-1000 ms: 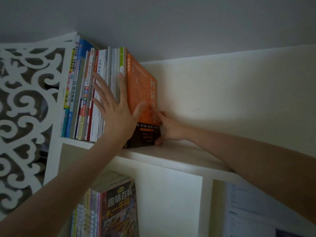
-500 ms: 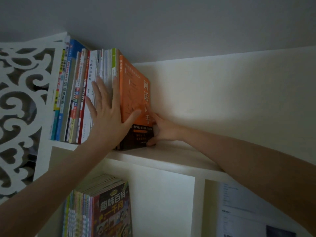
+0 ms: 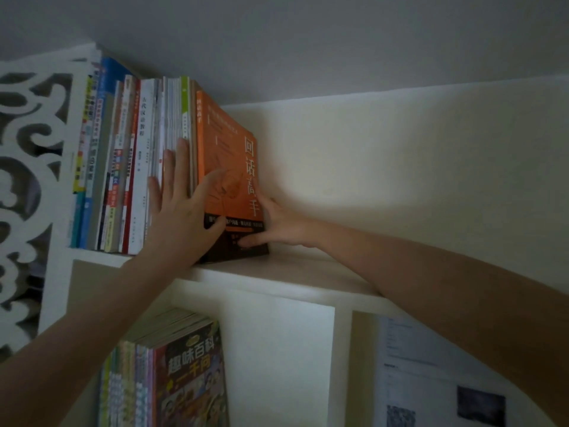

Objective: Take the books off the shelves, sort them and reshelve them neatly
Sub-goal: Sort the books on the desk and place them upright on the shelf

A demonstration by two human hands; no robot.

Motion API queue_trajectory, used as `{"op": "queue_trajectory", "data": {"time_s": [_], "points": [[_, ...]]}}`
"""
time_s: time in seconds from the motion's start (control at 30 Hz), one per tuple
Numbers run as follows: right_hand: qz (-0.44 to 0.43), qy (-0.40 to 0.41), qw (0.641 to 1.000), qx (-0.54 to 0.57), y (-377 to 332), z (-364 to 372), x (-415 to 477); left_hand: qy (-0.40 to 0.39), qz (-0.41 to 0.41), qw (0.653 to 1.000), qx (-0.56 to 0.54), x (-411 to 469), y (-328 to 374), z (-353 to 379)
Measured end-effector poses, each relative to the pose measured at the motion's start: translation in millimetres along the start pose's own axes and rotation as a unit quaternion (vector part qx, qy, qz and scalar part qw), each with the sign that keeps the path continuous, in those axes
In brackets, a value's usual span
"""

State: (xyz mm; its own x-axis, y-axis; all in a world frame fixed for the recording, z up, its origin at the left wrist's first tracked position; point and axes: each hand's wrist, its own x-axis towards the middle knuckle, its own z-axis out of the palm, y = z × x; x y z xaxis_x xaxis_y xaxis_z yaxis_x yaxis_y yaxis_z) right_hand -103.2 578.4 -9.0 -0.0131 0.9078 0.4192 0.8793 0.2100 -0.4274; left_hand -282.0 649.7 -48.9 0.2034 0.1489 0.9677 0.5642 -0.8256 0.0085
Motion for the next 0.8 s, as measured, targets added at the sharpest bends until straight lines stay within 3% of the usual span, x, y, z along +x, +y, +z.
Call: {"op": "queue_trajectory", "data": {"time_s": [0.27,0.37,0.47,0.6,0.8], "points": [[0.017,0.052,0.998,0.008,-35.4,-35.2,-60.6,-0.012,-0.033,0.999,0.019,-2.8,21.2,-14.2],[0.022,0.083,0.995,0.041,-44.6,-41.9,-88.3,0.001,-0.005,0.997,-0.081,-16.5,66.9,-29.6],[-0.005,0.124,0.991,0.057,-52.0,-47.1,-131.5,-0.012,-0.021,0.972,-0.233,-35.2,123.1,-48.2],[-0.017,0.182,0.98,0.085,-46.2,-53.4,-207.9,-0.007,0.021,0.942,-0.336,-59.5,180.6,-67.1],[0.004,0.259,0.961,0.094,-43.2,-70.4,-316.7,-0.077,0.029,0.897,-0.435,-89.6,237.9,-74.7]]}}
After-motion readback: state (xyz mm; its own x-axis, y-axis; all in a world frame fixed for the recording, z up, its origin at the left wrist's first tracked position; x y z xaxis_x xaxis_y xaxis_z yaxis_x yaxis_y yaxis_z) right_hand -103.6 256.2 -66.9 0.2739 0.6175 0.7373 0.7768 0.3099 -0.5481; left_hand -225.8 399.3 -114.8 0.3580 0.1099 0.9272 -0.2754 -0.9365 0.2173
